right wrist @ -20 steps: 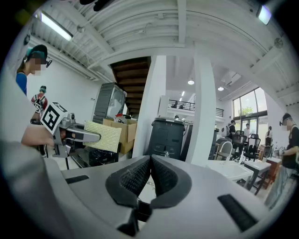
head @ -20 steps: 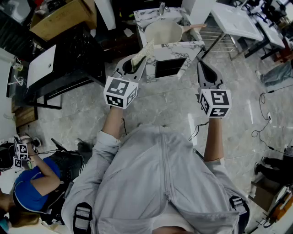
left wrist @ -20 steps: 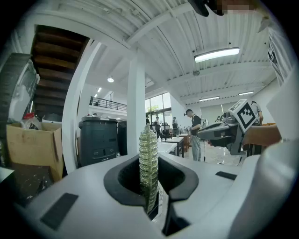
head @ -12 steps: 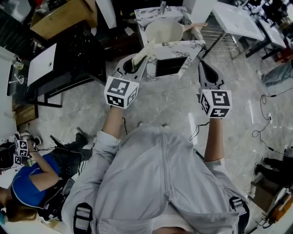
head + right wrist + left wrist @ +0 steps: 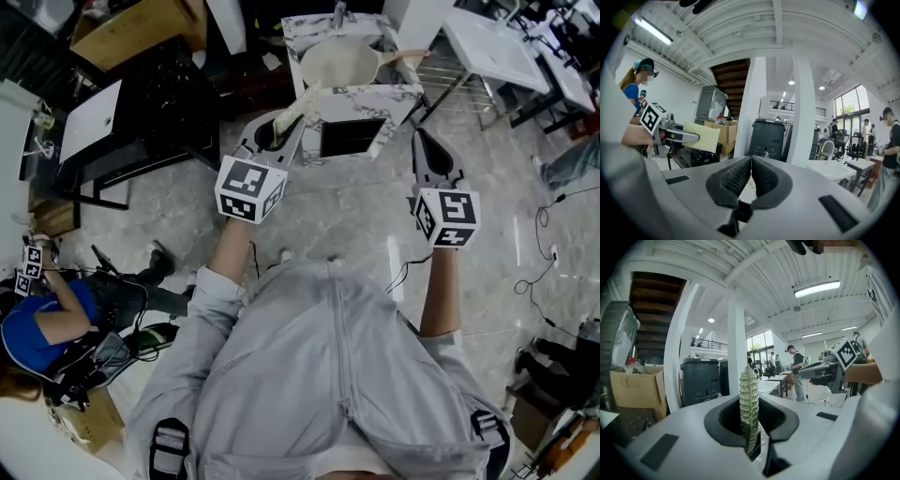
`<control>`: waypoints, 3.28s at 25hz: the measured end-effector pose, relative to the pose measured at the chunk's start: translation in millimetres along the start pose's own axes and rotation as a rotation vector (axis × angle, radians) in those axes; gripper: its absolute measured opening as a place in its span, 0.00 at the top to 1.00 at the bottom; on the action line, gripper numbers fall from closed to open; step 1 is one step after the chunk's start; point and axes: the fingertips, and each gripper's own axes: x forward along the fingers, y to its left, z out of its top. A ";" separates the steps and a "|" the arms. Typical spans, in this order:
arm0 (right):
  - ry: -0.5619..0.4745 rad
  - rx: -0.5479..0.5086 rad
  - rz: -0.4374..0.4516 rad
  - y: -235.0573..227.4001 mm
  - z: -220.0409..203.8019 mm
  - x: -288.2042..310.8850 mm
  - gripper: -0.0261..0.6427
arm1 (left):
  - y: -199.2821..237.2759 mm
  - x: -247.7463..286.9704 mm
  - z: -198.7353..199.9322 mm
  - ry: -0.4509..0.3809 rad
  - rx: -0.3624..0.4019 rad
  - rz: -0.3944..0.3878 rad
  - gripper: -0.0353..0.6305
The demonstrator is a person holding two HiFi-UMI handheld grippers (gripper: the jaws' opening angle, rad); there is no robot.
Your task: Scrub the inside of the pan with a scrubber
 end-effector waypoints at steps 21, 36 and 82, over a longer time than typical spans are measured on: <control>0.009 0.040 0.049 -79.5 -20.6 60.0 0.91 | 12.8 89.4 5.7 -0.016 -0.030 0.128 0.84; 0.030 0.055 0.061 -138.6 -0.6 224.7 0.91 | 132.5 230.9 4.5 0.003 -0.046 0.148 0.84; 0.232 0.124 0.109 -210.3 -47.6 493.1 0.91 | 309.8 426.4 -101.5 0.253 -0.104 0.157 0.84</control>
